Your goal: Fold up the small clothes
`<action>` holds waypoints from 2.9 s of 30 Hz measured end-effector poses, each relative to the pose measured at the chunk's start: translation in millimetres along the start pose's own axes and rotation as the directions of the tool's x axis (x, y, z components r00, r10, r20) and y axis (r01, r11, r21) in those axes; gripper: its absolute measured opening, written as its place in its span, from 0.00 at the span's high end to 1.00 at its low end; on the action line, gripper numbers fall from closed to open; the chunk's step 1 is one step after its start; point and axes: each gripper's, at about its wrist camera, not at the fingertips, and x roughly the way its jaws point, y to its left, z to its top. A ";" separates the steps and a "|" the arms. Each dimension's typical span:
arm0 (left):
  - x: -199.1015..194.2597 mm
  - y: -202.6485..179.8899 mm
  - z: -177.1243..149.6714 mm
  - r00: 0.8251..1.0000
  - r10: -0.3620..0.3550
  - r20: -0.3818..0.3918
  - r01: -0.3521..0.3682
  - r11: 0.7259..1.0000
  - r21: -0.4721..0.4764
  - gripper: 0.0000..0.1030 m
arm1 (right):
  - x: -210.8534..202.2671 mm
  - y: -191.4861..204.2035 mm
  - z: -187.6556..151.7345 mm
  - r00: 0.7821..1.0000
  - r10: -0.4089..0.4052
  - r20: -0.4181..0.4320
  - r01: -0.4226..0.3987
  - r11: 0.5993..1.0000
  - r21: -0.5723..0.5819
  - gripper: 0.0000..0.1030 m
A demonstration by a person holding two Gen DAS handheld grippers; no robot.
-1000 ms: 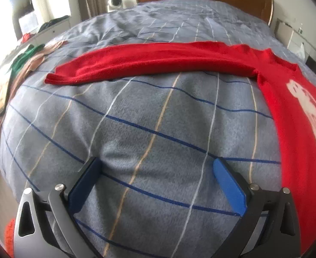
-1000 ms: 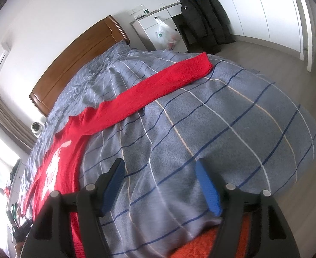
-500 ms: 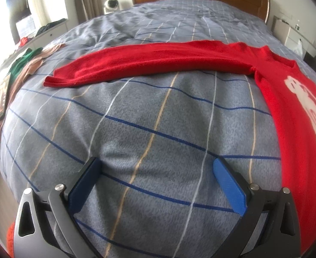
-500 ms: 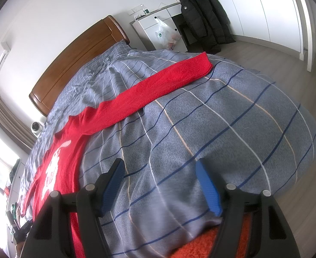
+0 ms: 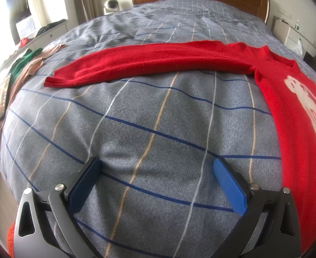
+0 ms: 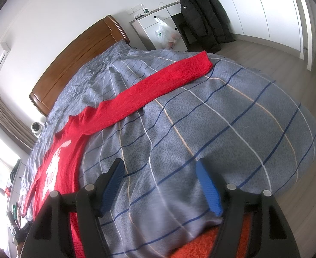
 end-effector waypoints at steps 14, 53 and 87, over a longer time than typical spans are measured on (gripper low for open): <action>0.4 -0.4 0.1 1.000 0.002 0.000 -0.002 1.000 0.000 0.00 | -0.2 -0.1 0.1 1.000 -0.001 0.000 0.001 1.000 0.000 0.33; 0.7 -0.5 -0.3 1.000 0.005 0.001 -0.005 1.000 0.000 0.00 | -0.5 -0.6 0.8 1.000 0.000 -0.001 0.000 1.000 0.002 0.33; -58.8 7.0 11.1 0.949 0.075 0.308 -0.073 0.997 -0.017 0.00 | 2.3 3.4 -4.2 1.000 -0.016 -0.002 0.016 1.000 -0.001 0.33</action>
